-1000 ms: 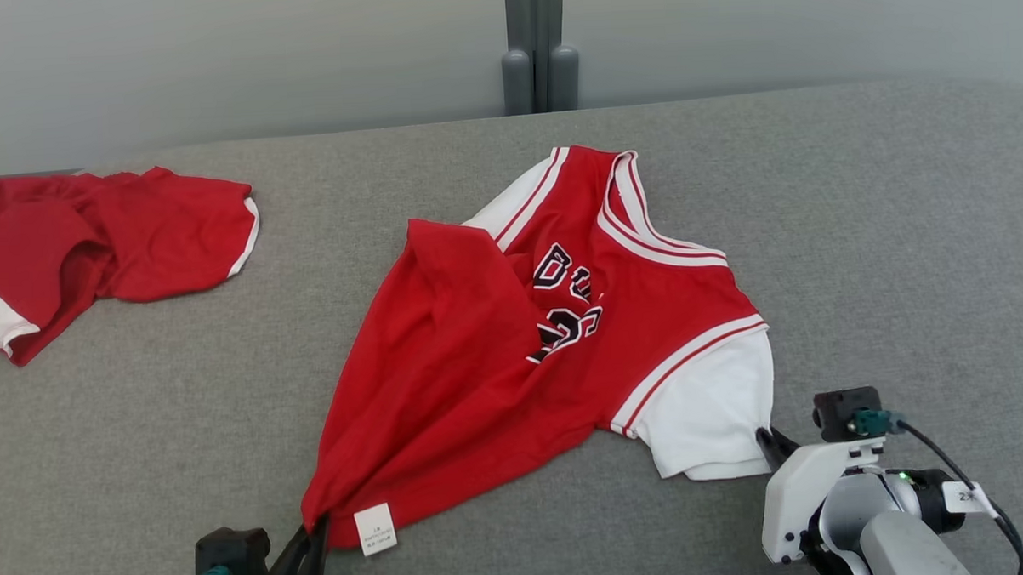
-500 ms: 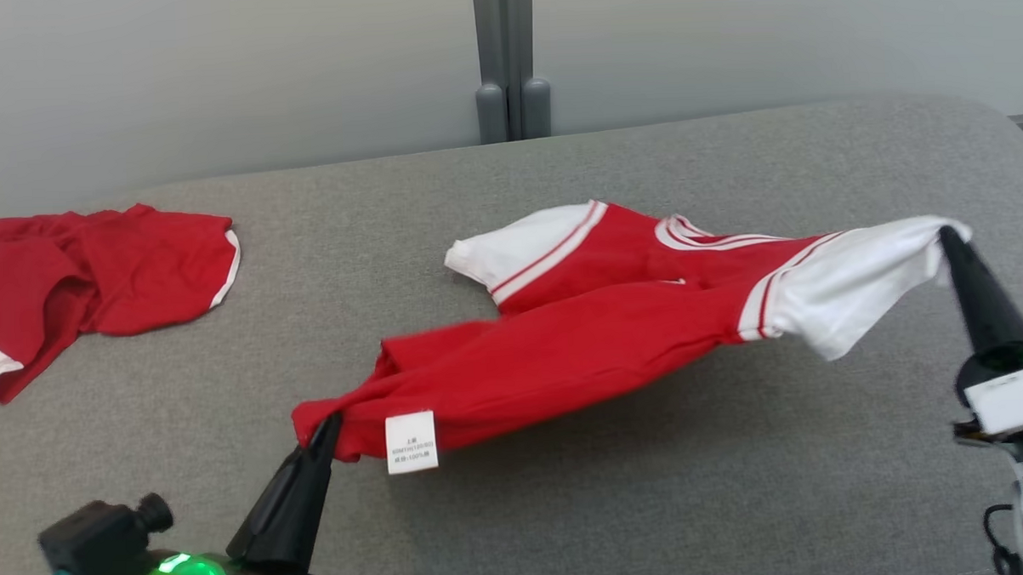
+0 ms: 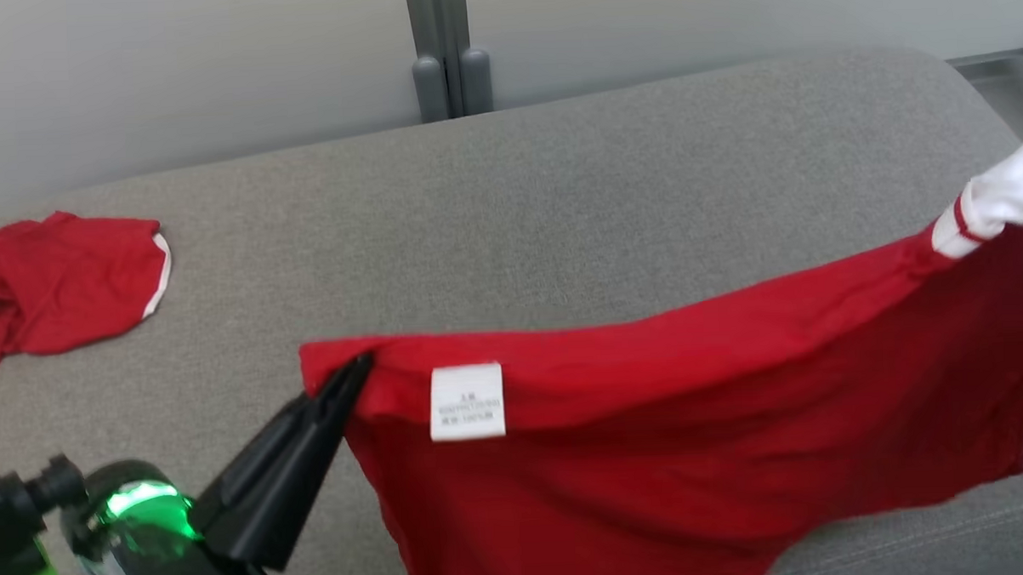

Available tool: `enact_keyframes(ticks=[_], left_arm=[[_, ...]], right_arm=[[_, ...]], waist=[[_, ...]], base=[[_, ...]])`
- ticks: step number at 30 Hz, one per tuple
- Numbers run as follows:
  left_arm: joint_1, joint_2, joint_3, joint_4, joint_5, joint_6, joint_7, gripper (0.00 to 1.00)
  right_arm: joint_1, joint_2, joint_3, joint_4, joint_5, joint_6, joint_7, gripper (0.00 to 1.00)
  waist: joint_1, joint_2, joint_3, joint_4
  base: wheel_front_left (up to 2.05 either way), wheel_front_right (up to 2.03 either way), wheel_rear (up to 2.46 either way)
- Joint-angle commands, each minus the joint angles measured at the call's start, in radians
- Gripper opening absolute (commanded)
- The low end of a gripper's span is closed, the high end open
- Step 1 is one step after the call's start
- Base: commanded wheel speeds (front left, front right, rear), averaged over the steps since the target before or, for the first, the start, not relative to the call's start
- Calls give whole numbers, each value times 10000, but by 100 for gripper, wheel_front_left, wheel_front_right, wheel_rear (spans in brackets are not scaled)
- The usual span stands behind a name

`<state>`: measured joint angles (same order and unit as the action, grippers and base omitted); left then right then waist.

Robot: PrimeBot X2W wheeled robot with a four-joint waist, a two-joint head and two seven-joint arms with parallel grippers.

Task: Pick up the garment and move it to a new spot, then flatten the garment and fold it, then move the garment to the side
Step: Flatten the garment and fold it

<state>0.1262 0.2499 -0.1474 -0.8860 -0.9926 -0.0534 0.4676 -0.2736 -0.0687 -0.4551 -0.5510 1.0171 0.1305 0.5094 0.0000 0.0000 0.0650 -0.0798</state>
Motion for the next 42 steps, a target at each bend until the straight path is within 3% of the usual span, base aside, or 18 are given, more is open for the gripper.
enact_keyframes(ticks=[1,6,9,12,17,22,26,32,37,42], left_arm=[[-752,158,163,143,-59,211,256,0],[-4054,557,595,1991,-46,782,1189,0],[-6933,559,594,4031,440,1061,1392,0],[-9549,457,396,6125,1184,1061,1136,0],[-13495,66,39,9648,2657,492,-686,0],[-15654,-47,-353,12326,3916,-157,-2997,0],[-15551,-176,-604,13998,4160,-501,-4525,0],[-13105,18,-922,15293,3726,-753,-6126,0],[-10011,-20,-1112,14780,2867,-782,-6811,0],[-6082,-320,-984,13820,1992,-758,-7111,0]], right_arm=[[-689,13,50,219,-275,3,283,0],[-3343,73,382,1885,-1924,3,754,0],[-5549,122,606,3448,-3270,3,558,0],[-7814,152,712,5083,-4330,3,22,0],[-11368,177,781,8250,-5114,3,-2043,0],[-13143,181,1257,10258,-4952,3,-3907,0],[-12359,176,2018,10989,-4503,3,-4775,0],[-8618,152,3191,10385,-3583,3,-5571,0],[-5065,-200,3873,8898,-2629,2,-5656,0],[-1519,-620,4222,7589,-1964,2,-5576,0]], waist=[[0,0,918,-194],[0,0,2489,-159],[0,0,3465,-69],[0,0,4240,-122],[0,0,5301,-294],[0,0,5794,-510],[0,0,5779,-600],[0,0,5162,-672],[0,0,4601,-573],[0,0,3332,-383]], base=[[0,0,0],[0,0,0],[0,0,0],[0,0,0],[0,0,0],[0,0,0],[0,0,0],[0,0,0],[0,0,0],[0,0,0]])
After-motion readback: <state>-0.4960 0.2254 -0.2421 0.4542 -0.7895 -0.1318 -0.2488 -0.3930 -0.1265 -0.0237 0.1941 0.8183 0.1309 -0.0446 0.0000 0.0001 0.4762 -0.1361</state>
